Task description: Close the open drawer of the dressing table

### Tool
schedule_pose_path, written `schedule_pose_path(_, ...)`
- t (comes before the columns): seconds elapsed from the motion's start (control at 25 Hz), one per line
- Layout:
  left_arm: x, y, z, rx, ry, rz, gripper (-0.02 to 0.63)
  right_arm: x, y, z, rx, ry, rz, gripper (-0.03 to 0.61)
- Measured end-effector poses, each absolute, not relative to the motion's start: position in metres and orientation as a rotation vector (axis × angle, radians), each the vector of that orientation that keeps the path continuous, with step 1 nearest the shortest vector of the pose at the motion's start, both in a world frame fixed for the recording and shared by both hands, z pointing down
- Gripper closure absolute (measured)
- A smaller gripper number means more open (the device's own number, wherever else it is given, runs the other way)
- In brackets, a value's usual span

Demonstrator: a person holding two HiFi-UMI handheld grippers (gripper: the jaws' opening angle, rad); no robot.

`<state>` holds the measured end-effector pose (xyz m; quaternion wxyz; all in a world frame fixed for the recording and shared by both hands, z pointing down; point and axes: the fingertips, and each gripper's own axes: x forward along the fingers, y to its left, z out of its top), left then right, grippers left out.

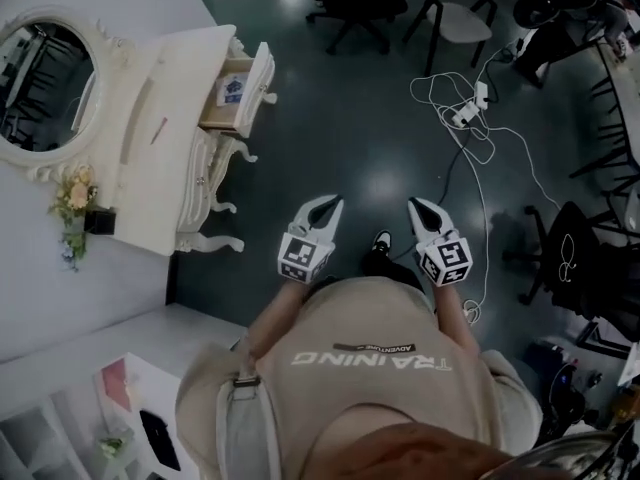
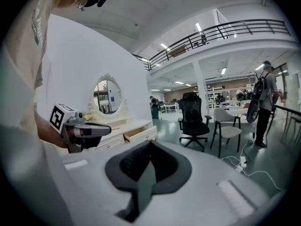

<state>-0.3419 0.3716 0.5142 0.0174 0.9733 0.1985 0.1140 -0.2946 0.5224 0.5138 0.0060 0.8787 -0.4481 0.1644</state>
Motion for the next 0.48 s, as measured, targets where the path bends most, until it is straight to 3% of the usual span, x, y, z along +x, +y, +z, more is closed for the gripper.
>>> schedule_pose_path(0.16, -0.282, 0.403, 0.494, 3.027, 0.628, 0.346, 0.612, -0.234, 0.539, 0.514, 2.754, -1.485, 0.501, 0.574)
schedule_pose_path(0.48, -0.181, 0.504, 0.528, 2.843, 0.67, 0.46, 0.612, -0.119, 0.589, 0.537, 2.757, -1.533, 0.506, 0.574)
